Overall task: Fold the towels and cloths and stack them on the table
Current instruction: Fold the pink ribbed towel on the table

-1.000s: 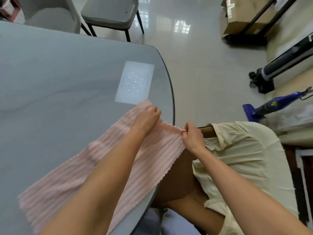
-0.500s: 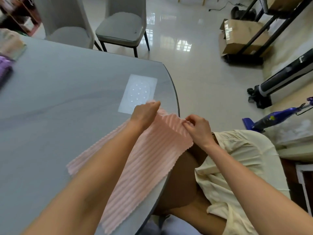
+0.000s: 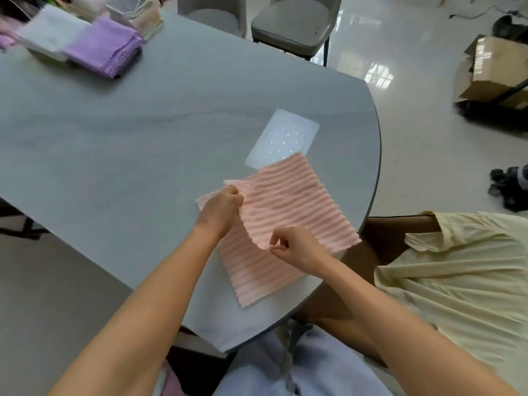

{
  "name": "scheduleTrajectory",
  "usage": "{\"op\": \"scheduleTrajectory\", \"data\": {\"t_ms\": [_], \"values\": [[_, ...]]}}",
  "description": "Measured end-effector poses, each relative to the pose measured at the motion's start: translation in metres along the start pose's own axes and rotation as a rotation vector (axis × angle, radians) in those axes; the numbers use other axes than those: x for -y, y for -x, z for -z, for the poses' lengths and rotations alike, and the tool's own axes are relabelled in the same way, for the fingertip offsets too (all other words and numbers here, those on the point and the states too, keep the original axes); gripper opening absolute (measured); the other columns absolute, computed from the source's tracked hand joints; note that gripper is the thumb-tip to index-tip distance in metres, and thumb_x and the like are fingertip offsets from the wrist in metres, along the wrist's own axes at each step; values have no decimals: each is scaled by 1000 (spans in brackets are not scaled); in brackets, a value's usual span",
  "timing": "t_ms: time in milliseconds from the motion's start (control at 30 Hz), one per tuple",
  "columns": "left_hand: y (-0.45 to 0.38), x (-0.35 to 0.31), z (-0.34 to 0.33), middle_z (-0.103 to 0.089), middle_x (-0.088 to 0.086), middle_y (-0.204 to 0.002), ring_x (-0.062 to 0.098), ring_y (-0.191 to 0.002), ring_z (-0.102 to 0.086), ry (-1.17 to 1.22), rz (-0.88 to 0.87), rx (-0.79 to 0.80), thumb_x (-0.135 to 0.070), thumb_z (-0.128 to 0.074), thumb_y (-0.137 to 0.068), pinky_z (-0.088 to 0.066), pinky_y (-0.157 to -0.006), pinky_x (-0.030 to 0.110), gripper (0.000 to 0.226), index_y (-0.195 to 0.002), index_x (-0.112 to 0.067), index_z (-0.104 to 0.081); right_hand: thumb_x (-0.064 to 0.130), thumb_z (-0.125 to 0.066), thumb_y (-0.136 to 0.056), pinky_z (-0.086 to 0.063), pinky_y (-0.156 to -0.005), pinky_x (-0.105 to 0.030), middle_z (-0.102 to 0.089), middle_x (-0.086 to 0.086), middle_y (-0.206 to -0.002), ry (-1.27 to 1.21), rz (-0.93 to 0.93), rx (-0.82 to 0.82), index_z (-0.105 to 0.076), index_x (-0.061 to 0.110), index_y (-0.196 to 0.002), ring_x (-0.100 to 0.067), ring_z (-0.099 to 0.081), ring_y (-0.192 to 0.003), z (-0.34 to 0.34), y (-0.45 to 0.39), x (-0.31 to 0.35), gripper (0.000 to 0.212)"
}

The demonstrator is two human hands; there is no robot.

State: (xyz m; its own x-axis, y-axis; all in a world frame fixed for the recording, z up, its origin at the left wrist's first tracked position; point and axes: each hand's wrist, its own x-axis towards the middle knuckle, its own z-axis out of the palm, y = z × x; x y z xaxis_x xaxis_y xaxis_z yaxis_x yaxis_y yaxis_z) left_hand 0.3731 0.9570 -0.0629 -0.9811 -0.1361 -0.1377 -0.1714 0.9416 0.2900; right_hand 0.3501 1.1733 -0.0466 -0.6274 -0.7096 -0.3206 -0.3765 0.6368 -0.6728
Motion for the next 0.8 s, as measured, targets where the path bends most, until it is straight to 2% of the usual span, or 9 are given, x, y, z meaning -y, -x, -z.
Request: {"op": "scheduleTrajectory", "data": {"t_ms": [100,233,300,367,433,500,633,800], "values": [[33,14,-6,-54,9,-102,30,-80,-58,-18,37,36,5,-48,-86,-49,-66,41,15,-82,-3,-61,28,-60,-91,-45,-64,-26,-52,11,-75,72,22,68,-66,20,-100,-7,-49,-67,-32,3,19,13],[72,35,-17,-49,6,-123,35,-80,-61,-36,112,42,4,-47,-90,-48,-64,40,17,-96,-5,-59,23,-59,-91,-35,-59,-23,-48,11,-74,122,36,106,-64,19,-104,-8,-46,-66,-69,10,40,15],[91,42,-22,-44,6,-132,38,-88,-62,-11,150,31,3,-43,-93,-51,-72,45,22,-109,-4,-56,24,-58,-91,-36,-61,-23,-50,11,-74,141,47,145,-64,19,-106,-9,-48,-68,-85,13,49,16],[105,46,-23,-42,5,-141,37,-107,-58,39,180,49,-10,-38,-99,-49,-87,45,32,-129,-13,-51,30,-58,-92,-41,-64,-24,-57,9,-79,128,39,213,-64,20,-107,-11,-53,-73,-96,16,54,19],[119,53,-23,-37,1,-148,33,-113,-55,22,204,30,-13,-36,-99,-48,-86,40,40,-137,-21,-46,35,-57,-93,-47,-71,-25,-63,4,-93,130,22,268,-63,20,-110,-12,-57,-79,-106,16,60,23],[122,57,-23,-38,3,-146,33,-111,-56,45,280,-16,-6,-36,-96,-47,-80,40,42,-134,-18,-48,31,-54,-96,-48,-74,-26,-65,1,-98,153,10,221,-63,18,-111,-12,-57,-82,-101,12,59,22],[108,64,-16,-54,9,-123,33,-106,-58,185,477,-88,-12,-40,-97,-44,-77,36,30,-121,-14,-57,19,-50,-95,-50,-76,-33,-67,0,-98,220,24,58,-65,14,-105,-17,-60,-86,-79,-13,58,18],[88,67,-10,-60,4,-119,27,-106,-58,244,591,-125,-18,-43,-97,-45,-80,33,26,-113,-18,-64,9,-47,-94,-45,-81,-32,-64,-3,-107,332,102,-49,-65,11,-106,-21,-54,-103,-57,-56,53,22]]}}
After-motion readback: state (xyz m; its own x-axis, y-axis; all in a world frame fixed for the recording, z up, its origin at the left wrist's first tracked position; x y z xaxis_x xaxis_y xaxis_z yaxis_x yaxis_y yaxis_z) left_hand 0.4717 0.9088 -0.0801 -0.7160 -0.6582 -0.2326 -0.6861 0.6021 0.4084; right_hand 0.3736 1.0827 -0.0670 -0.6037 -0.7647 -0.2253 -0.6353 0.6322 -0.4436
